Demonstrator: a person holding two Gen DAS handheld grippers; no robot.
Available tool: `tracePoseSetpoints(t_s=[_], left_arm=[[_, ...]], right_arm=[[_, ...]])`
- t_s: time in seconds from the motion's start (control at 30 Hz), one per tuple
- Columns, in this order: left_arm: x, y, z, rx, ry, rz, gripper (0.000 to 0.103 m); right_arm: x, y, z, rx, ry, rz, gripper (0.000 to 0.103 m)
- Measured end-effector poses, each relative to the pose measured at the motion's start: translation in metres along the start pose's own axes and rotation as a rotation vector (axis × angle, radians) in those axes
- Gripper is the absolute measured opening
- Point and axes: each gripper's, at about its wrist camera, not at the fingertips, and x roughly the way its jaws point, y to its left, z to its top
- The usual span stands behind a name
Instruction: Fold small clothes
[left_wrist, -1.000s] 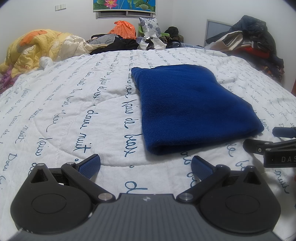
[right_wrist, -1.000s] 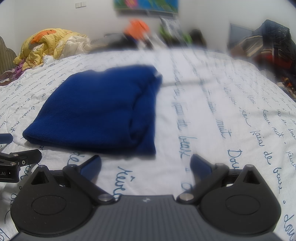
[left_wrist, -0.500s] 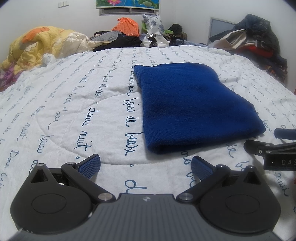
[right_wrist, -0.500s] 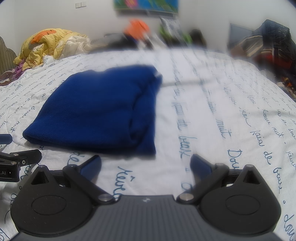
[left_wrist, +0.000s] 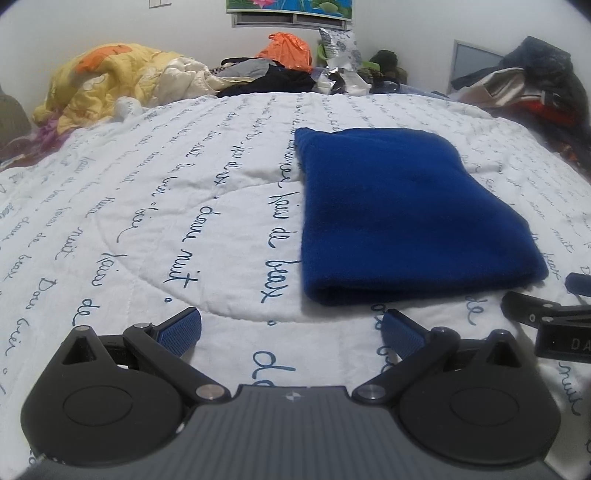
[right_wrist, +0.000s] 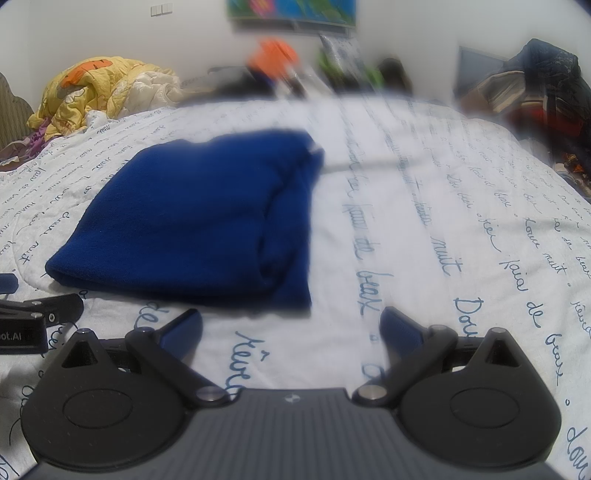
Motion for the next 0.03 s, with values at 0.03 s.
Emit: tracePoseSetpoints(t_s=[0.03], left_arm=[[0.0003, 0.0009, 0.0003, -0.005, 0.000, 0.008, 0.103]], right_arm=[[0.0000, 0.0000, 0.0000, 0.000, 0.000, 0.000, 0.103]])
